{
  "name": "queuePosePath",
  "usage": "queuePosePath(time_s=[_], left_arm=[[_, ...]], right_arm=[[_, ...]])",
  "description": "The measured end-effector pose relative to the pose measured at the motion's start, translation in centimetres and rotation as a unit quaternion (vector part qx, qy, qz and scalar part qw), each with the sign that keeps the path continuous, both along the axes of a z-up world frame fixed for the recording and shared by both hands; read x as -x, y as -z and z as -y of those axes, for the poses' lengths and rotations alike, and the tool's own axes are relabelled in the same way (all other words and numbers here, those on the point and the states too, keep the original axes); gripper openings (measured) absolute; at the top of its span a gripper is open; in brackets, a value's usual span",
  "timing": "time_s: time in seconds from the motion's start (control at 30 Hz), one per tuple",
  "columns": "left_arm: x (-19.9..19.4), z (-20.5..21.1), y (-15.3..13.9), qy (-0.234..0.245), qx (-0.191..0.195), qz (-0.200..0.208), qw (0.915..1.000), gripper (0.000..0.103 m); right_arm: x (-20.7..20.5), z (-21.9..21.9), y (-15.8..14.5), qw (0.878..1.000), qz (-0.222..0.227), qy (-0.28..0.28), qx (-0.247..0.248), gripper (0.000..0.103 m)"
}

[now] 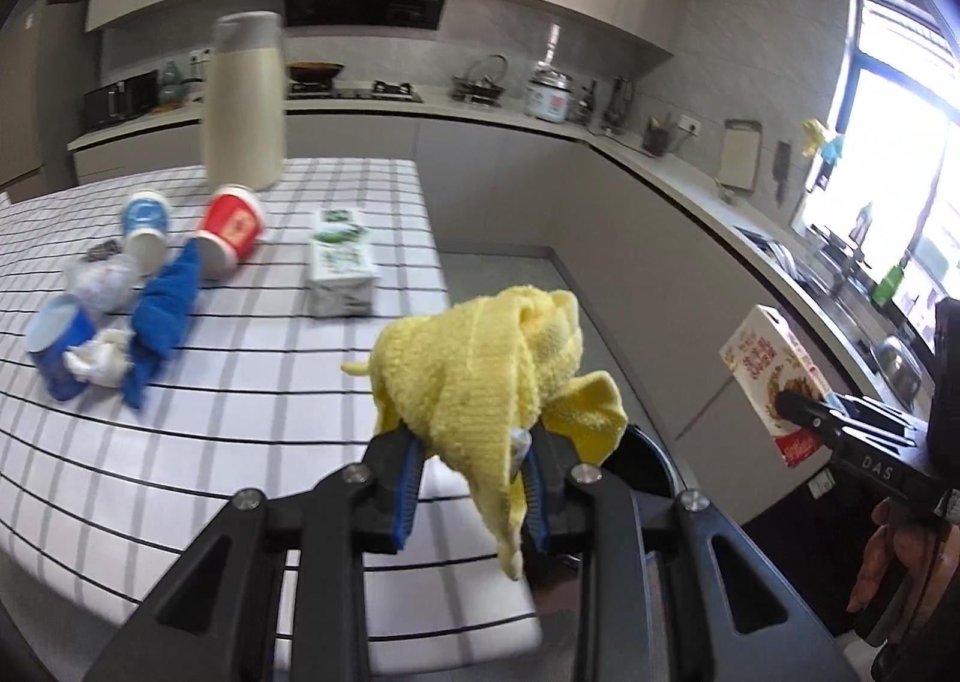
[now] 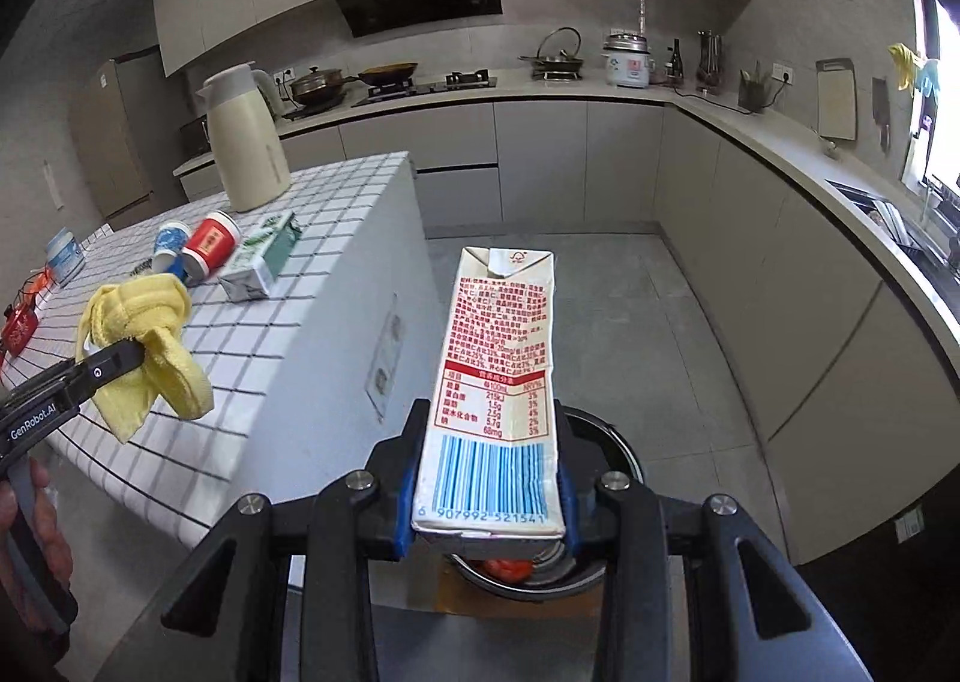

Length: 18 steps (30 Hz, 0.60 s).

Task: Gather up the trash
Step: 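Carry the yellow cloth with the left gripper into the bin while the right gripper drops the carton there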

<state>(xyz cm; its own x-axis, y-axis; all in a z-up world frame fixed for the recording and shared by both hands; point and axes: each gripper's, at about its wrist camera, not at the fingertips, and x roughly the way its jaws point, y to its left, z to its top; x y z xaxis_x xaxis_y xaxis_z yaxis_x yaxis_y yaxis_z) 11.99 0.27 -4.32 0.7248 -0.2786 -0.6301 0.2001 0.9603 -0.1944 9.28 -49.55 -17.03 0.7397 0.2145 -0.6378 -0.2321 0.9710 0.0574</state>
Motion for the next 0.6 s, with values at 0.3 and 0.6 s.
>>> queuePosePath(time_s=[0.3,0.6], left_arm=[[-0.7,8.1,3.2,0.054,-0.009,-0.038,0.9978,0.03],[-2.0,12.5,7.3,0.078,-0.025,-0.085,0.993,0.03]], right_arm=[[0.0,5.2,3.3,1.0,-0.028,-0.001,0.009,0.038],[-1.5,7.3,7.9,0.997,-0.063,-0.025,0.021,0.038]])
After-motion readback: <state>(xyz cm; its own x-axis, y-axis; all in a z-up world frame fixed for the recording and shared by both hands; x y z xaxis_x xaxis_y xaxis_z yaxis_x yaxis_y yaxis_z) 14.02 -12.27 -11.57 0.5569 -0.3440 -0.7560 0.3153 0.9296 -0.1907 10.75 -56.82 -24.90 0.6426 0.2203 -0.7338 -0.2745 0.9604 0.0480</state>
